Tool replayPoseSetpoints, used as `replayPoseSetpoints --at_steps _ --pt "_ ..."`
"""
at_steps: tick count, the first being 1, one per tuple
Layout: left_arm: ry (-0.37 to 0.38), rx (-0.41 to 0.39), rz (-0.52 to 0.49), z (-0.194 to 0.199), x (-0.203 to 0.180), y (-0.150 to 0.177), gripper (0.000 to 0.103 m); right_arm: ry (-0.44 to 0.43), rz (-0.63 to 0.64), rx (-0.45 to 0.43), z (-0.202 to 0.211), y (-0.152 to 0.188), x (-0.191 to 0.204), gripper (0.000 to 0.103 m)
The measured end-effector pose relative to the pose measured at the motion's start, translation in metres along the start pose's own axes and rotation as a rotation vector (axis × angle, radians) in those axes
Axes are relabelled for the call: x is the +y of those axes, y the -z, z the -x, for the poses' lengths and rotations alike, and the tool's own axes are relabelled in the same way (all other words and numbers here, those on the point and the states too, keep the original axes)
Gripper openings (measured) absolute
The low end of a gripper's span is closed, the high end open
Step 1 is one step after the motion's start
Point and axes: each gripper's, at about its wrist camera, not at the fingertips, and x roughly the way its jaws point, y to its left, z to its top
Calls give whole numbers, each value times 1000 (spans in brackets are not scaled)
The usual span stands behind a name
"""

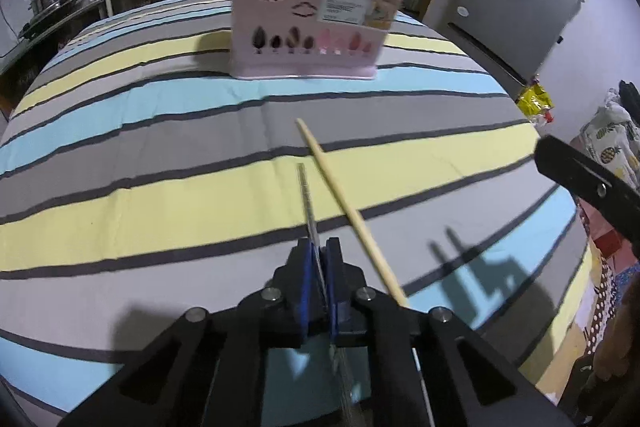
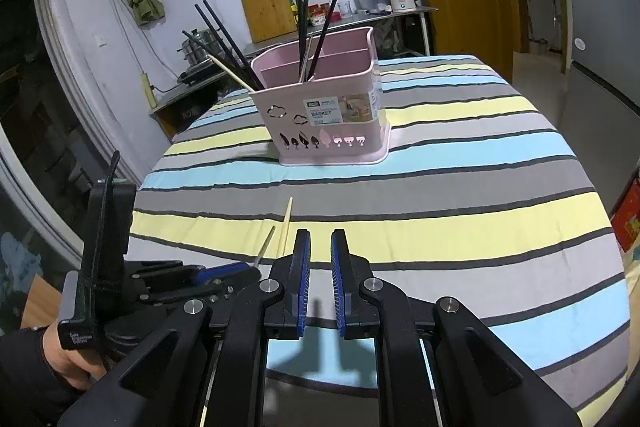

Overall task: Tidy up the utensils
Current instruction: 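Move both open tools back toward the wooden and metal chopsticks on the cloth, then grasp the metal chopstick with the left tool while the right tool grasps the wooden chopstick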

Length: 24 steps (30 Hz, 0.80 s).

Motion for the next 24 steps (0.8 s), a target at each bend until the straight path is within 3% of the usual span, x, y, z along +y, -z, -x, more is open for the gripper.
replayPoseSetpoints --at_steps 9,14,24 --pt "-60 -24 118 13 58 1 6 -32 19 60 -31 2 12 10" --pt "-50 -24 166 18 78 -3 6 -60 31 105 -56 -1 20 10" --pt "-55 16 110 2 74 -27 10 -55 70 193 -105 -10 33 10"
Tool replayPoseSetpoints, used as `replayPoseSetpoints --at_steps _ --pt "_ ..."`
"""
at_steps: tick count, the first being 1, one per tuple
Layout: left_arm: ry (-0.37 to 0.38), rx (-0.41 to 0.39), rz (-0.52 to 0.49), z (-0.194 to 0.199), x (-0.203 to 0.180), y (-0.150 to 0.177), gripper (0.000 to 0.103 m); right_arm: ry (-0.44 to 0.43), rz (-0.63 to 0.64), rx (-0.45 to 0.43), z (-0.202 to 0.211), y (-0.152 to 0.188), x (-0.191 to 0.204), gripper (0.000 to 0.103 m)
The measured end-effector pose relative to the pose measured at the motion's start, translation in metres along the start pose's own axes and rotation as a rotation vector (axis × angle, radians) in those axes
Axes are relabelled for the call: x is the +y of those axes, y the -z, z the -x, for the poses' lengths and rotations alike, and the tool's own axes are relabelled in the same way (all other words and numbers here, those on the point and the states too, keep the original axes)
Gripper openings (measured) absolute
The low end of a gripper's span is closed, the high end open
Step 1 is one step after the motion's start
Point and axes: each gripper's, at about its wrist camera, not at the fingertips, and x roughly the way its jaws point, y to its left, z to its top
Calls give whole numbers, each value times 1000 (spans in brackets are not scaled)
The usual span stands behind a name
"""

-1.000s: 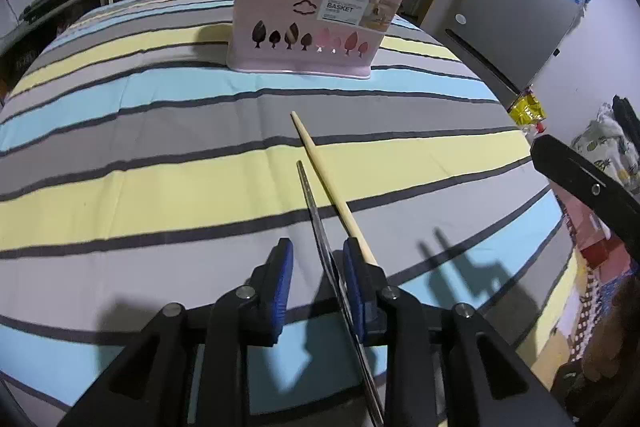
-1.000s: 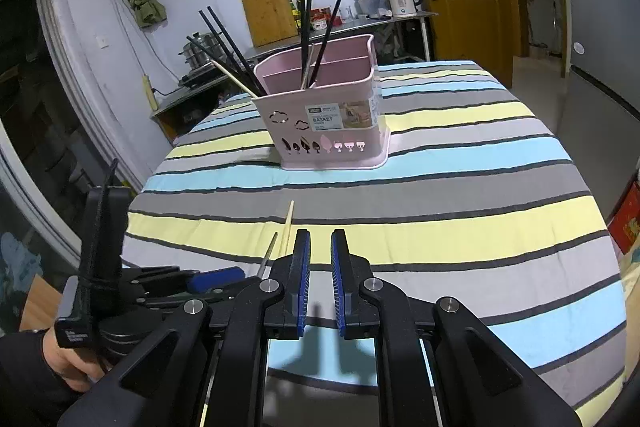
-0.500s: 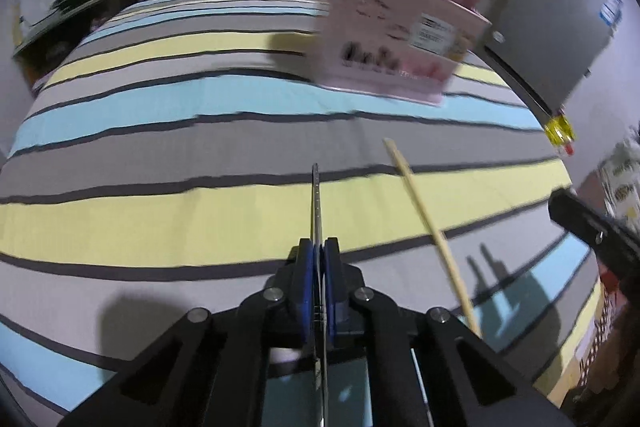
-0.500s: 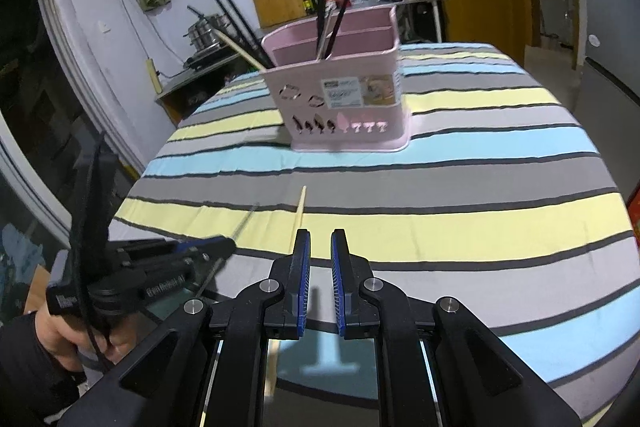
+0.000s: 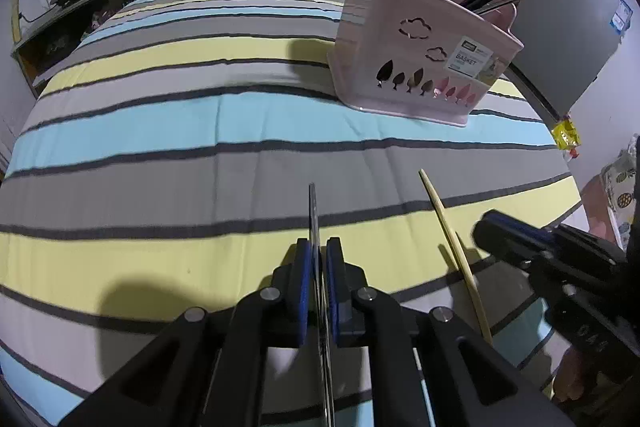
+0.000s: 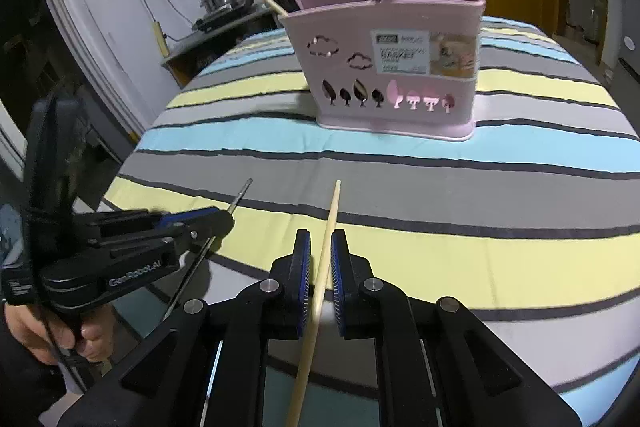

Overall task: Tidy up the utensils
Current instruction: 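Grasp the metal chopstick with the left tool while the right tool grasps the wooden chopstick, then lift both chopsticks upright and carry them over the pink basket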

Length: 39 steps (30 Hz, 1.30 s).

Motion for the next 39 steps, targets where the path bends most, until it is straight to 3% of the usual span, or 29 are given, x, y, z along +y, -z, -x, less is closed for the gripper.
replayPoseSetpoints --at_steps 3,12,20,39 --pt "-4 10 -43 -5 -6 -4 16 6 -1 19 -9 -4 -1 10" --pt "-13 7 -76 -9 -9 -9 16 36 8 63 -30 -13 2 10" --pt "-17 18 -60 -12 -9 -15 7 24 -3 77 -31 -19 -2 7" --pt "62 -119 -55 50 -13 -46 5 -32 17 -105 44 -50 10 6"
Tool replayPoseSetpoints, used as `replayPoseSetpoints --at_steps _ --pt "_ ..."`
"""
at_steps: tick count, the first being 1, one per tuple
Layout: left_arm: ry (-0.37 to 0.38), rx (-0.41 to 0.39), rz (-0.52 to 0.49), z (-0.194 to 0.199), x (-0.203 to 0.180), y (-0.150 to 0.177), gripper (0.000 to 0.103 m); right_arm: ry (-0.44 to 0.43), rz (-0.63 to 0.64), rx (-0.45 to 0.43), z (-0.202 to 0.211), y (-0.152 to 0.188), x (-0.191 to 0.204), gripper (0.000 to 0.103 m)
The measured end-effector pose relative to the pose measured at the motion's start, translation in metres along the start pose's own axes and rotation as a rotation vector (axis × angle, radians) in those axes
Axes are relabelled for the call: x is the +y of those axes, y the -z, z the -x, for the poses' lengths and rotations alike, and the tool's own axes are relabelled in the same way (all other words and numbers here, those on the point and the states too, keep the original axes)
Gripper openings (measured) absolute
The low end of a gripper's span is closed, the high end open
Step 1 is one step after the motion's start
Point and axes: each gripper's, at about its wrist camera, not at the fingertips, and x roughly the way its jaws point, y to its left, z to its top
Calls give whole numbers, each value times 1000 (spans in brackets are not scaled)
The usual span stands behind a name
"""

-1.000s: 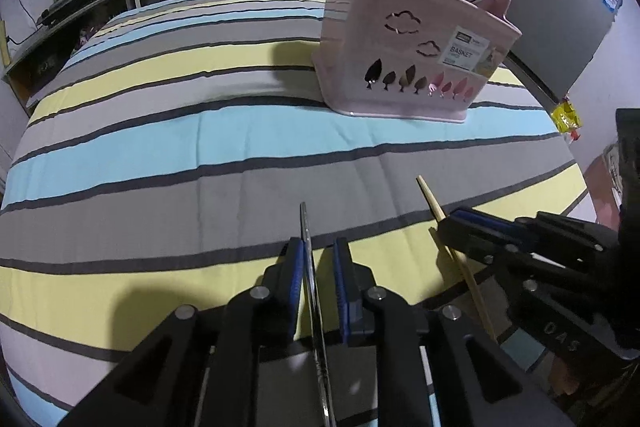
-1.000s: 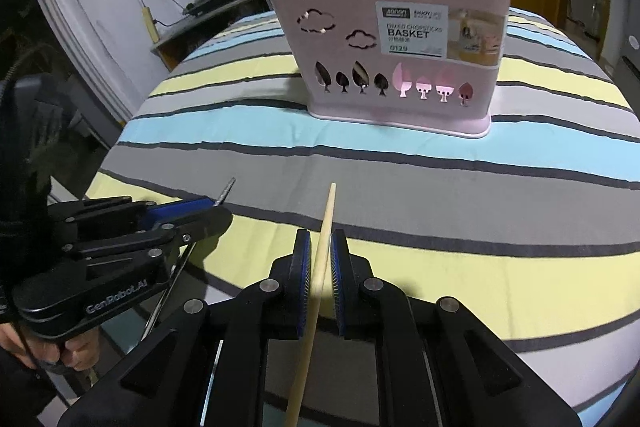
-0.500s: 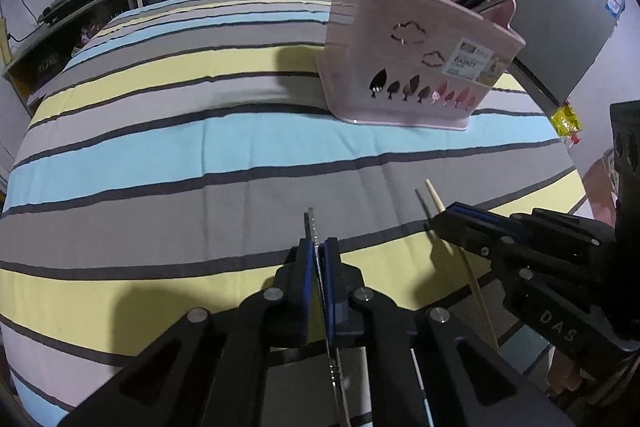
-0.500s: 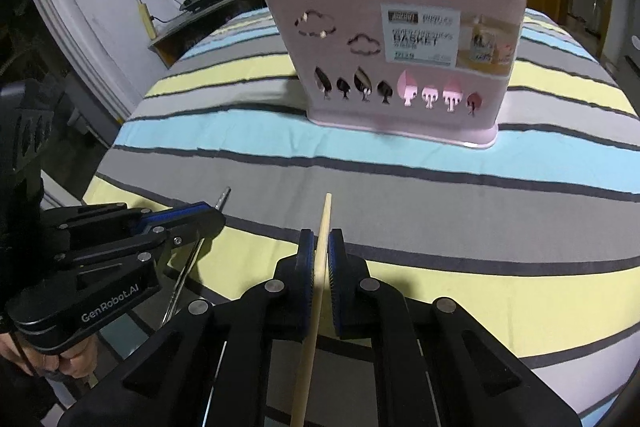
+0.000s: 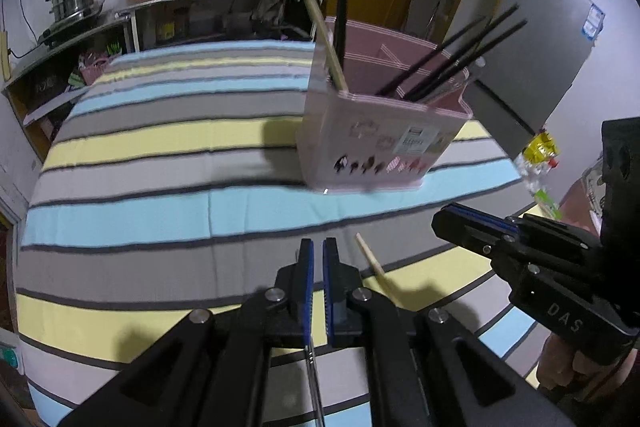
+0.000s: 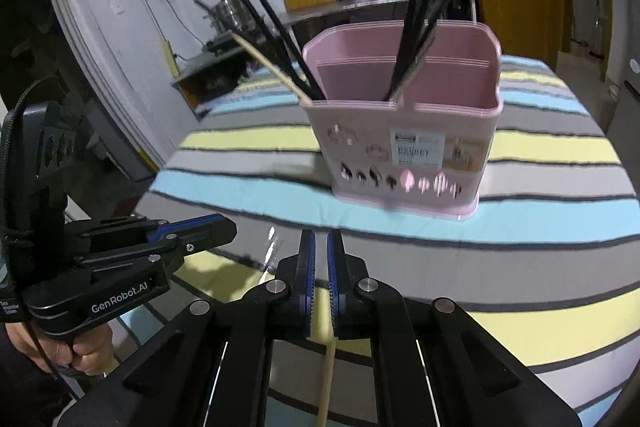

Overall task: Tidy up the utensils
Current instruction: 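Lift both chopsticks upright and carry them over the pink basket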

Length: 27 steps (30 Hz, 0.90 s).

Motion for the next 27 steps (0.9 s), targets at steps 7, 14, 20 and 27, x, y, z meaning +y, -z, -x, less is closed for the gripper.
replayPoseSetpoints --at_steps 7,14,20,27 --pt "-4 6 -5 -4 1 -1 5 0 -5 33 -10 3 0 5" --pt "-4 105 26 -35 13 19 10 16 -10 95 -31 20 -6 5" --pt "-1 147 30 -56 12 24 19 13 -2 112 -38 22 -7 10" --pt "-23 161 12 -66 13 27 19 19 5 180 -67 27 -6 10"
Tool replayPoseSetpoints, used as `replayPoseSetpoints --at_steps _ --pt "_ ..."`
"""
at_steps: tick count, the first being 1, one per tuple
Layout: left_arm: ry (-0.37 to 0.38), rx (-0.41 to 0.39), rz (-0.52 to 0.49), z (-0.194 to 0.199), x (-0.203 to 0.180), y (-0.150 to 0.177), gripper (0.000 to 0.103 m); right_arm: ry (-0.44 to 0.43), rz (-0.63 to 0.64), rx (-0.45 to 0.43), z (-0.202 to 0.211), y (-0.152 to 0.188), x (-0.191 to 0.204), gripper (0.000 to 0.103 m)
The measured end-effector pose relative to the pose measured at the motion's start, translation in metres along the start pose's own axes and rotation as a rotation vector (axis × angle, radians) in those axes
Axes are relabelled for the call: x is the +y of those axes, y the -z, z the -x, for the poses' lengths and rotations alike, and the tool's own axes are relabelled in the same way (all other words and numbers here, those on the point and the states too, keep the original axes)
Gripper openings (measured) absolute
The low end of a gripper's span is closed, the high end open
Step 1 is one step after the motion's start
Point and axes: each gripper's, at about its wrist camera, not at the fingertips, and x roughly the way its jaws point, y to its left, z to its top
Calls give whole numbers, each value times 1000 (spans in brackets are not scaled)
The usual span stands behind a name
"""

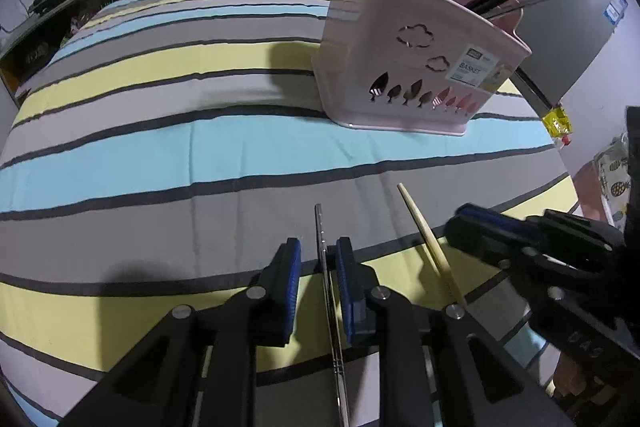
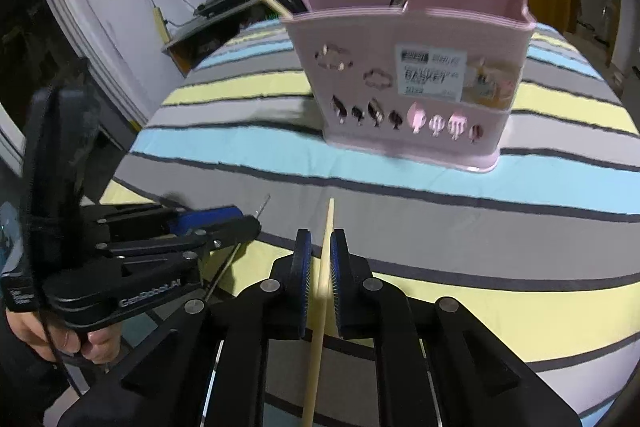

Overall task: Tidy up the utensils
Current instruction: 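Lift both chopsticks upright and carry them over the pink basket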

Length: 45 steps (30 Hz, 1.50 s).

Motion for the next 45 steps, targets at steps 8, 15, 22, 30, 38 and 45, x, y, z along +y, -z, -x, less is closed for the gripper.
replayPoseSetpoints --at_steps 8,15,22,30,38,45 --pt "-17 1 5 -1 4 1 11 24 9 45 -19 -5 0 10" --pt "-47 11 -22 -7 -1 -5 11 39 14 65 -26 -14 0 10" --pt "-42 11 -16 -7 2 -8 7 37 21 68 -23 -13 -2 6" --pt "-5 -13 7 7 2 -14 5 23 21 4 3 -19 -3 5" --pt "30 -111 -2 48 -1 -31 5 1 14 -100 44 -35 -7 5" --pt "54 -182 -22 76 -8 -48 5 -7 28 -177 71 -48 -2 5"
